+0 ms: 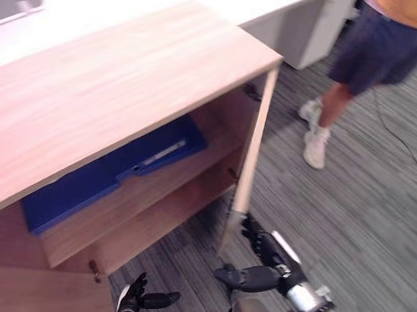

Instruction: Walk over to the cabinet, pick up the folder, carry it to the office cabinet, place the folder inside the office cabinet, then close the office cabinet door

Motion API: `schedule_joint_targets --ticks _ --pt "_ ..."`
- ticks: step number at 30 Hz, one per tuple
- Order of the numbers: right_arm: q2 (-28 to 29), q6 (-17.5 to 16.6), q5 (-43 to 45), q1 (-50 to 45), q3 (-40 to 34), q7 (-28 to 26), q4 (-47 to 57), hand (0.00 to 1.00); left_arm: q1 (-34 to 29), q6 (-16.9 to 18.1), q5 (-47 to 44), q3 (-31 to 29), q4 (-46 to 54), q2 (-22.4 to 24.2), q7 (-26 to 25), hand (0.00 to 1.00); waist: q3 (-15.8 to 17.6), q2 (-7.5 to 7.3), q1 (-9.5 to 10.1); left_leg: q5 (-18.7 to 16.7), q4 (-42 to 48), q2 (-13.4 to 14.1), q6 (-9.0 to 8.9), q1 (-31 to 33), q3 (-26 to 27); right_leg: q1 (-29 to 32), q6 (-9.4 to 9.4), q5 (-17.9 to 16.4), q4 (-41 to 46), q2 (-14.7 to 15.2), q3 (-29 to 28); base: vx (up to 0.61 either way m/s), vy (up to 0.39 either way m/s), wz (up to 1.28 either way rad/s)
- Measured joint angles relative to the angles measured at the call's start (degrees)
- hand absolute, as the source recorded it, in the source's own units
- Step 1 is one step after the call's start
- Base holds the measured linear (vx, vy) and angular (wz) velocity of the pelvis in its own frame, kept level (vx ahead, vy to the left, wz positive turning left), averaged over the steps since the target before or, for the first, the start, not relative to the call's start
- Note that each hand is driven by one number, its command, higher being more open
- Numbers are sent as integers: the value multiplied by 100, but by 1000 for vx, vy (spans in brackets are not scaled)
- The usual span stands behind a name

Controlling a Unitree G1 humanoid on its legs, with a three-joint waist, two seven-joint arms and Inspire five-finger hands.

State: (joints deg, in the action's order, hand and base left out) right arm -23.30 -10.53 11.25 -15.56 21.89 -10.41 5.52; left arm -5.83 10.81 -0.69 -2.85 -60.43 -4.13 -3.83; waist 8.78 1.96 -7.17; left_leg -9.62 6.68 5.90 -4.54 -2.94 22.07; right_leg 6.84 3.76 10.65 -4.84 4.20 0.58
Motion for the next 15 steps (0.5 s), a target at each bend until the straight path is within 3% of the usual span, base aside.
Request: schedule_joint_targets --ticks 5,11,15 --pt "890 -50 -253 1829 -534 852 -1956 100 37 -46 -13 -12 167 -2 -117 100 -90 -32 467 226 -134 -68 48 227 -743 -130 5 -61 0 144 680 -22 -10 72" --pt "982 -39 -246 2722 -1789 1808 -3724 100 27 -65 -164 -236 276 -9 -139 100 -95 -86 713 543 -388 -211 84 371 -1549 -317 36 -150 0 266 1430 -25 -11 71" --pt "947 63 -246 3043 -2040 2062 -4480 100 25 -82 -213 -239 361 -34 -236 100 -85 -102 828 735 -588 -259 80 402 -1785 -323 21 -182 -1 304 1637 -46 -20 35"
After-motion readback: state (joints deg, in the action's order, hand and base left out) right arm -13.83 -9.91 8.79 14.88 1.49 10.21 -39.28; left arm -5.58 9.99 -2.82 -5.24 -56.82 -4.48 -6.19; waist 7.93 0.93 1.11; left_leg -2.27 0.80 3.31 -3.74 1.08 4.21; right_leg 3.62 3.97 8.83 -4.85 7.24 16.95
